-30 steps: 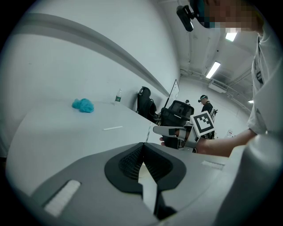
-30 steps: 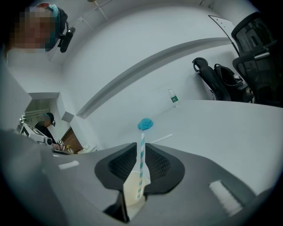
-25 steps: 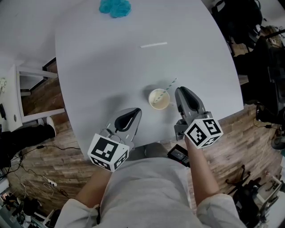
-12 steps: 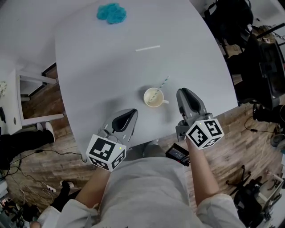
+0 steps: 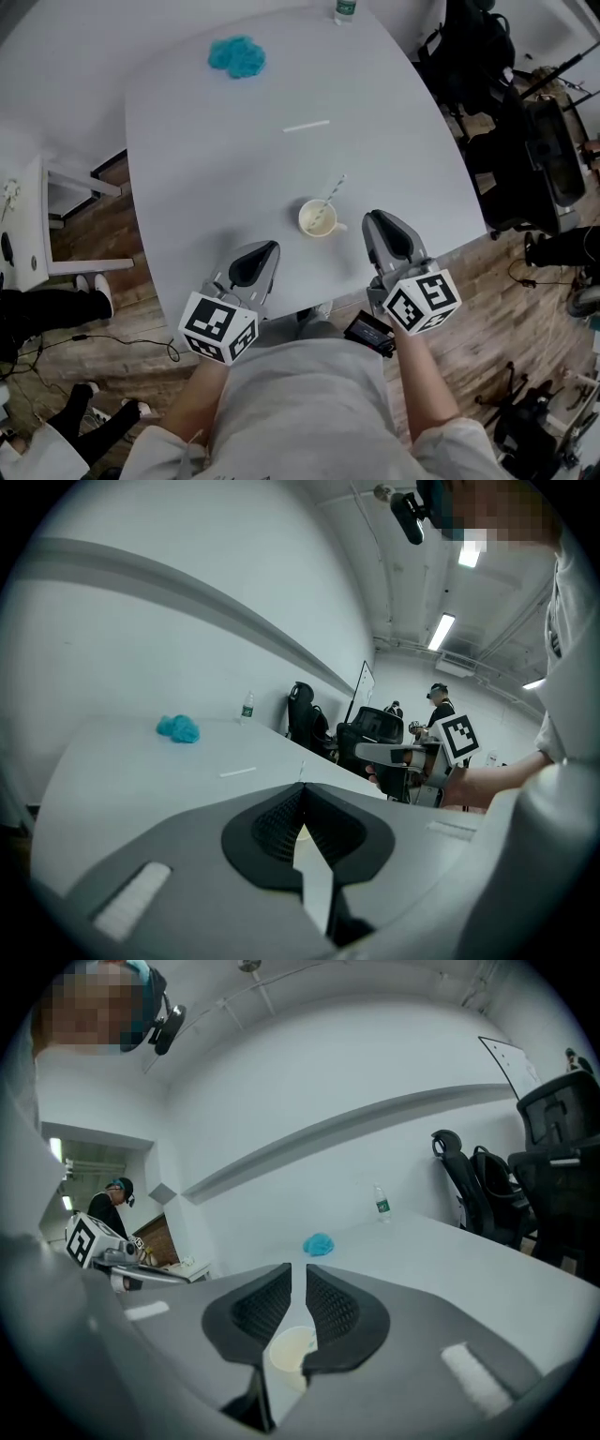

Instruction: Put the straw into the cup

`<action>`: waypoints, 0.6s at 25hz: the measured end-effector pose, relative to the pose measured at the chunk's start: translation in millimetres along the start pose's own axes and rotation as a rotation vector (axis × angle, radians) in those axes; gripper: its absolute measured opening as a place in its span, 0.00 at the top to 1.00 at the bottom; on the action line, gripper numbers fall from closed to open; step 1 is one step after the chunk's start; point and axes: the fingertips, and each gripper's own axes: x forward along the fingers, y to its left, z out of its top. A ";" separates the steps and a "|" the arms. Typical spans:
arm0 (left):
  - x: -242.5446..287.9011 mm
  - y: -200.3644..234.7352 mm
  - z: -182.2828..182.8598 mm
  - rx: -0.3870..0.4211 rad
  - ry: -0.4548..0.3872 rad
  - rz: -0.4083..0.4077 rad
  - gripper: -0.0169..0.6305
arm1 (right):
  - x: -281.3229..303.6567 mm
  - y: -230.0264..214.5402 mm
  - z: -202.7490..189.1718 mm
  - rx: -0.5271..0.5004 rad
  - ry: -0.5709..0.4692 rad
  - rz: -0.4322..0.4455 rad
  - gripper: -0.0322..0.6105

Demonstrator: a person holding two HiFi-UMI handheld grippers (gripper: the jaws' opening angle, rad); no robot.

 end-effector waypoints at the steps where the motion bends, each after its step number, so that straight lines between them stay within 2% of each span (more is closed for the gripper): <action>1: -2.0 0.0 1.4 -0.002 -0.005 0.002 0.95 | -2.8 4.3 1.1 -0.013 0.001 0.006 0.87; 8: -12.7 -8.9 14.5 0.017 -0.041 -0.004 0.95 | -26.1 29.0 16.1 -0.063 -0.012 0.026 0.94; 15: -22.4 -18.4 25.1 0.044 -0.057 -0.015 0.95 | -46.7 56.6 2.9 -0.125 0.065 0.070 0.94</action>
